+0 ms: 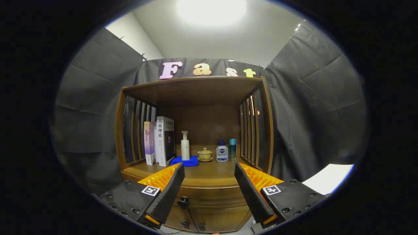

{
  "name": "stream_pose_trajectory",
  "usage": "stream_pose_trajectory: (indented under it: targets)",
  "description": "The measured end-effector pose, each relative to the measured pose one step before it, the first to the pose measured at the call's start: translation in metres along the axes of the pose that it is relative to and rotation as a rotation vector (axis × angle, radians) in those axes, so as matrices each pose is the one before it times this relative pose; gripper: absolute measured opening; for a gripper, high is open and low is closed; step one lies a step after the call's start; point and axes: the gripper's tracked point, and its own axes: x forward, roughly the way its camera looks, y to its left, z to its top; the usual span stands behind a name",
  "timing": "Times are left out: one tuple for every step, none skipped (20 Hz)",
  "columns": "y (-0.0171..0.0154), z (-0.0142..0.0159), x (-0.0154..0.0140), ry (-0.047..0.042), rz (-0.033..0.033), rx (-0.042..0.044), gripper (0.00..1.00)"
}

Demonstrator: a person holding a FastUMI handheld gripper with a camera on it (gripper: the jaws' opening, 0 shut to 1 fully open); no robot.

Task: Pull open the drawer, take out the items inside it, and place them on the countertop above the cabinet.

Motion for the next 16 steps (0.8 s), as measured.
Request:
stream_pose_trajectory:
  targets:
    - [0.00045,-0.00029,0.00009,0.00013,0.00077,0.00231,0.98]
    - [0.00002,0.00016,0.00026,0.00134,0.00086,0.00205,0.98]
    - [0.00002,-0.001,0.00036,0.00098,0.00069,0.00065,0.98]
    - [0.00001,-0.0012,0.00019,0.0018,0.00027,-0.00071,0.98]
    - [-0.00009,-0.00045,0.00018,0.00127,0.00033,-0.00023,0.98]
    - [0.00082,-0.00117,0.00094,0.00101,0.0015,-0.0002,0.98]
    - [-0.00048,-0.00025,0.00048,0.00124,-0.00035,-0.0003,0.98]
    - [0.00024,-0.0013,-0.00007,0.00206,0.0011,0.00073,0.98]
    - [0.00033,-0.00069,0.00028,0.00109,0.00106,0.00166,0.98]
    - [-0.00021,-0.0012,-0.00025,0.00182,0.00036,0.00118,0.98]
    - [0.0002,-0.00043,0.00058,0.00068,0.00103,0.00028,0.98]
    - [0.00053,-0.00194,0.00054,0.0022,0.00109,-0.00041,0.98]
    - [0.00065,-0.00107,0.0006,0.00177,0.00276,0.00073,0.98]
    - [0.00065,-0.00141,0.00021,0.00346,0.00203,0.00141,0.98]
    - [0.00082,-0.00109,0.0014,0.00292,0.00192,0.00268,0.98]
    - [0.00082,-0.00215,0.0004,0.00402,0.00264,0.00218,0.98]
